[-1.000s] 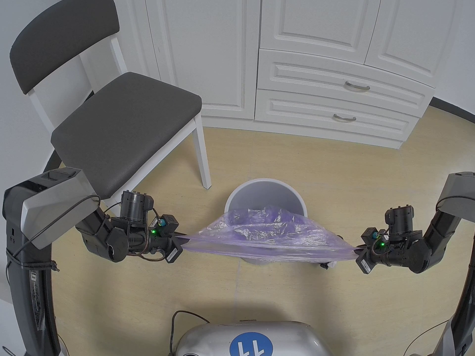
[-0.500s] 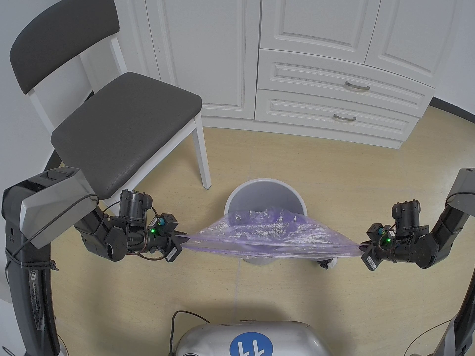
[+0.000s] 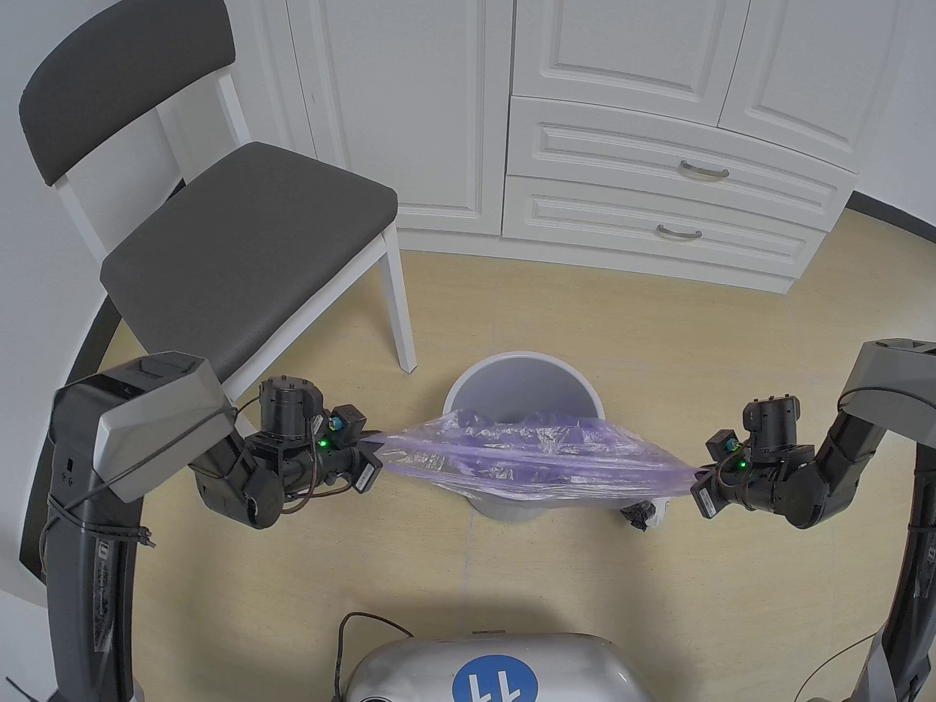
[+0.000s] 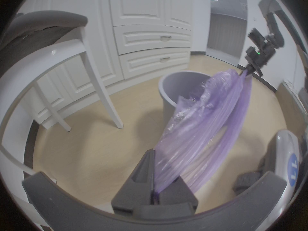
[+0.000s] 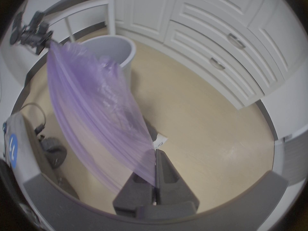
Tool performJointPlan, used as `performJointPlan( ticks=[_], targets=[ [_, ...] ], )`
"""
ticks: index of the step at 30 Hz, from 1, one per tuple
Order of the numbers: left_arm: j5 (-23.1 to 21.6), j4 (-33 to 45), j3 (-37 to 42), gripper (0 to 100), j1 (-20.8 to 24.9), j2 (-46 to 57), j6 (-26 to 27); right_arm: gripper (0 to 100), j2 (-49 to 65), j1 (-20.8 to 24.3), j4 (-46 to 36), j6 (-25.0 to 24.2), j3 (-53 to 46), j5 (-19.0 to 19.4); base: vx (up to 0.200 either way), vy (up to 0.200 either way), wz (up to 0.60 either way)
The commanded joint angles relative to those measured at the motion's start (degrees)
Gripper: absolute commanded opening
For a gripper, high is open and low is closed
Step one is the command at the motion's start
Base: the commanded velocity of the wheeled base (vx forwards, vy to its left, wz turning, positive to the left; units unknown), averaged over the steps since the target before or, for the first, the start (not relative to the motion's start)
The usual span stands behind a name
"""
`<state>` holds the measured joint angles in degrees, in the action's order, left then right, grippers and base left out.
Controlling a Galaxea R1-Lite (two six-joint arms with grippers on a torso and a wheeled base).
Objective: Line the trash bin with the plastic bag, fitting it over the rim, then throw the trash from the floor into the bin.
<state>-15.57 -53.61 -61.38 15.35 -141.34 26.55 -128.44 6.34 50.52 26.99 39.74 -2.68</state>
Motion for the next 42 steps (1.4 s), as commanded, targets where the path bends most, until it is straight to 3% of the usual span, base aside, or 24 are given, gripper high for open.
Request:
performJointPlan(
  ticks=[1,6,15,23,33,42],
  targets=[
    [3.5,-4.7,-3.2,0,3.4,-6.0,-4.1,0,-4.9,1.8,4.2,-4.0,3.7,-1.9,0.0,0.0,0.0],
    [5.9,-7.7,-7.3,0,4.6,-7.9,-9.9,0,-6.0,2.0,8.5,-7.7,6.4,-2.1,0.0,0.0,0.0],
    [5.9,-11.8,-8.6,0,4.8,-8.1,-12.4,0,-8.1,2.9,18.0,-9.9,6.8,-1.7,0.0,0.0,0.0],
    [5.9,-10.6,-7.7,0,4.0,-7.6,-11.9,0,-8.2,0.9,17.2,-8.7,6.6,-1.9,0.0,0.0,0.0],
    [5.9,-4.4,-5.6,0,2.0,-4.8,-7.7,0,-8.3,-1.2,15.0,-0.9,3.7,-2.1,0.0,0.0,0.0],
    [5.7,-4.7,-5.2,0,1.9,-4.3,-7.8,0,-7.3,-0.8,15.3,-0.9,2.4,-2.0,0.0,0.0,0.0]
  ],
)
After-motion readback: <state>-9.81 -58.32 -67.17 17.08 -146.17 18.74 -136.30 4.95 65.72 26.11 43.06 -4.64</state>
